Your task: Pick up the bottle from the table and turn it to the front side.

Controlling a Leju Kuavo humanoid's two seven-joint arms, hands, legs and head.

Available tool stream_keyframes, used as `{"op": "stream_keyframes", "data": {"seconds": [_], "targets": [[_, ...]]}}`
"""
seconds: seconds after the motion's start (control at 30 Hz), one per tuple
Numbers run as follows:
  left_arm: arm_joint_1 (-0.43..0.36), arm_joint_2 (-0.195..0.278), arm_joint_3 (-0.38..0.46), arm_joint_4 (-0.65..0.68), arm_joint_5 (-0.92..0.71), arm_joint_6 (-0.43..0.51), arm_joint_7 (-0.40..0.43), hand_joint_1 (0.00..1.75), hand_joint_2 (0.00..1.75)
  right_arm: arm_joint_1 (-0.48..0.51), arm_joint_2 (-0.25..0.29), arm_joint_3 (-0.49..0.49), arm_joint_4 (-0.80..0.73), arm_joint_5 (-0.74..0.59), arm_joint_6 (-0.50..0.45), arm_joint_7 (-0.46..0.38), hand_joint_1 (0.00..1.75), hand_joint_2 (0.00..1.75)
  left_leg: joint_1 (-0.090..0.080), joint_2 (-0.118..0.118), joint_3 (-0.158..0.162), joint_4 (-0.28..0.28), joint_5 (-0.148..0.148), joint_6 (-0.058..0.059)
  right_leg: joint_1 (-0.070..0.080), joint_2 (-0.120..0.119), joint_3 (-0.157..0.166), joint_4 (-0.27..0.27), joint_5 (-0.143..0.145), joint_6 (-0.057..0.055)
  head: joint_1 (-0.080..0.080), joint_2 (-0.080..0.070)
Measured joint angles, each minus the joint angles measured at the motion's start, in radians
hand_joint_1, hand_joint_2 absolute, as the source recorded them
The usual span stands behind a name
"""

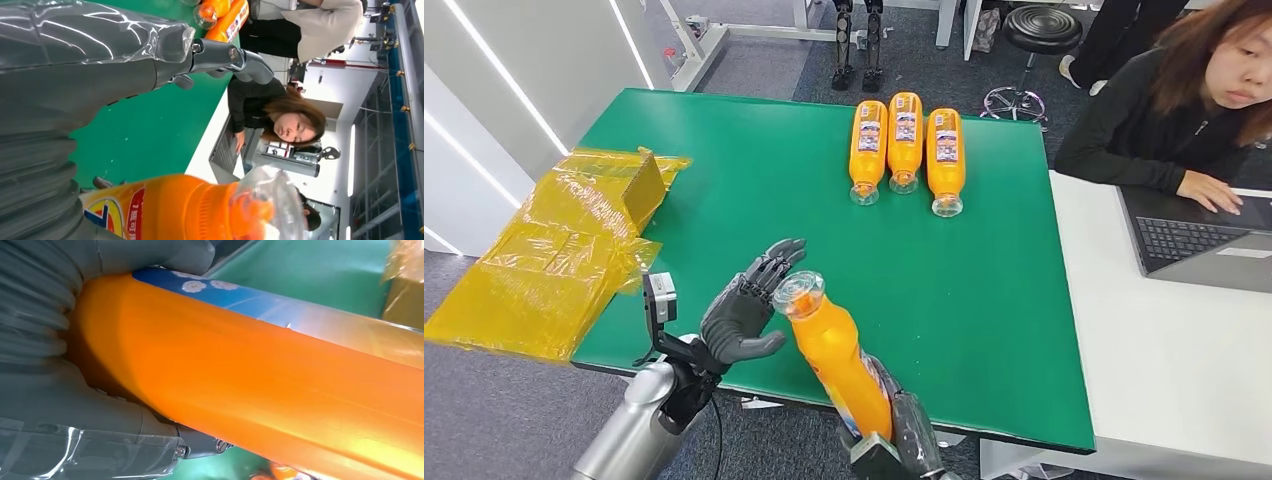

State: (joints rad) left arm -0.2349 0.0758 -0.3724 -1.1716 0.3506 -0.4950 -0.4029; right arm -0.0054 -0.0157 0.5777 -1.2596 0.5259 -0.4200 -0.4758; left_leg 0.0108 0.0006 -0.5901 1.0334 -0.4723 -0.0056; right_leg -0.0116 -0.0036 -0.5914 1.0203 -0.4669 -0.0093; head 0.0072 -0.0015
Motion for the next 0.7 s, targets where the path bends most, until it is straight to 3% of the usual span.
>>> {"op": "stream_keyframes", "data": {"seconds": [0.43,0.7], "targets": [[-0.003,-0.023,-0.074,-0.089,0.027,-0.008,0.068,0.0,1.75,-0.048,0.042,0.004,0.06,-0.015,0.038,-0.046,1.75,1.75,0.0,0.0,0.0,0.0,0.0,0.0,0.0,0.0,0.0,0.0,0.0,0.0,0.0,0.0],[-0.045,0.013,-0.083,-0.118,0.089,-0.032,0.09,0.0,1.75,-0.073,0.056,0.019,0.1,-0.04,0.032,-0.069,1.75,1.75,0.0,0.0,0.0,0.0,0.001,-0.001,0.0,0.0,0.0,0.001,0.0,0.0,0.0,0.0]]}}
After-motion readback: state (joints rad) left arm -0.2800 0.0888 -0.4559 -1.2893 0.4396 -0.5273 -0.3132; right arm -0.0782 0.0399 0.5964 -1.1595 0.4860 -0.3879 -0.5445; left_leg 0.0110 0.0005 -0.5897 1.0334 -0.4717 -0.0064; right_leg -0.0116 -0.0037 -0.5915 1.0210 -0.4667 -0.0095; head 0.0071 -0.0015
